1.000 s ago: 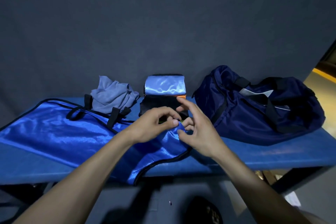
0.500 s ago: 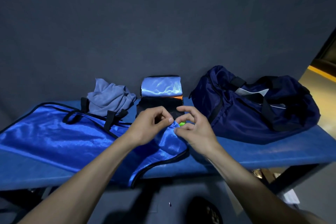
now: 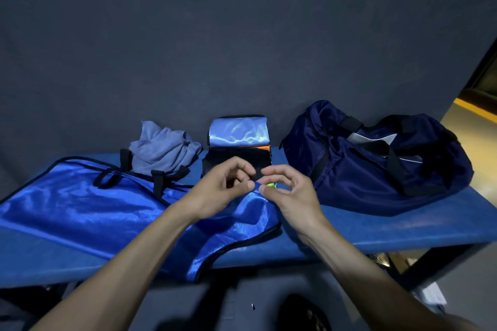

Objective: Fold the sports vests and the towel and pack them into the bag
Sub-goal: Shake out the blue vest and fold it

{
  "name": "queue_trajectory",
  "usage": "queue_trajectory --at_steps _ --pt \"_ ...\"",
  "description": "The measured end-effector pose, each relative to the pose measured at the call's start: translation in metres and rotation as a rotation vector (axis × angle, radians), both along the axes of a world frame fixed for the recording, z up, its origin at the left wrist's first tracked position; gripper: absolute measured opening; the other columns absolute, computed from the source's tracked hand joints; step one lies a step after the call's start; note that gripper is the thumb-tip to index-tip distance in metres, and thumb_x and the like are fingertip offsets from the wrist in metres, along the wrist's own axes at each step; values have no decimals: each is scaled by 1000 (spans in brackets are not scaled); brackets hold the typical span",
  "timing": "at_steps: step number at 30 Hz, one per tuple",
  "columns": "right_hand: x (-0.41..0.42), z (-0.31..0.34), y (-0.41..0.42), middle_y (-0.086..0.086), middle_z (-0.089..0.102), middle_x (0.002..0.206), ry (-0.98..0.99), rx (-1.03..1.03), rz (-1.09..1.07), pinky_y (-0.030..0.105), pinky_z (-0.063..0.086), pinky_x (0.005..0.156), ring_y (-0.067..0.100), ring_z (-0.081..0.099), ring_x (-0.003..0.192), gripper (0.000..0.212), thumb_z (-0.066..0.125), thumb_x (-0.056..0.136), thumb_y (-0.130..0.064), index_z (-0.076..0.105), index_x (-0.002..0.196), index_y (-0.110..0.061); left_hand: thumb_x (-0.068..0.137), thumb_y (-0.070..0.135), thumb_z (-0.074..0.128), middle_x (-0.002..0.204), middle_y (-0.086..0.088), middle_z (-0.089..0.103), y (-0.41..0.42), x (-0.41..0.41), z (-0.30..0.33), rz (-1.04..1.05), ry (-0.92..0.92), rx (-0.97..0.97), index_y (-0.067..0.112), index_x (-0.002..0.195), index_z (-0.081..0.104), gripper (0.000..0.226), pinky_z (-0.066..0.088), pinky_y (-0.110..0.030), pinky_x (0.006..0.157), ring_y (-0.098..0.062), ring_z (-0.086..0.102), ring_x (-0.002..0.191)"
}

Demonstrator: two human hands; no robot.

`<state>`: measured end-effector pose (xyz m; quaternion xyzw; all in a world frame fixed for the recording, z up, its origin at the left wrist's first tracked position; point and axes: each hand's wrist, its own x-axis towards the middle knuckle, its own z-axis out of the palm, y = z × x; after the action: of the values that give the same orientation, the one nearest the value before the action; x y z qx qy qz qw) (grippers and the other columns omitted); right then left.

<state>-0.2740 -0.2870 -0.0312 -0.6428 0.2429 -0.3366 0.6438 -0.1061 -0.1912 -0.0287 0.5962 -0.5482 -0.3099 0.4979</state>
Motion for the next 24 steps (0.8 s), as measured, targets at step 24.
queue_trajectory --at_steps 24 --pt "10 -20 -11 -4 58 68 210 -365 49 23 45 60 8 51 60 14 74 90 -8 63 83 -13 98 22 67 123 8 68 20 23 19 -25 -290 90 20 129 65 31 46 -24 104 -3 62 117"
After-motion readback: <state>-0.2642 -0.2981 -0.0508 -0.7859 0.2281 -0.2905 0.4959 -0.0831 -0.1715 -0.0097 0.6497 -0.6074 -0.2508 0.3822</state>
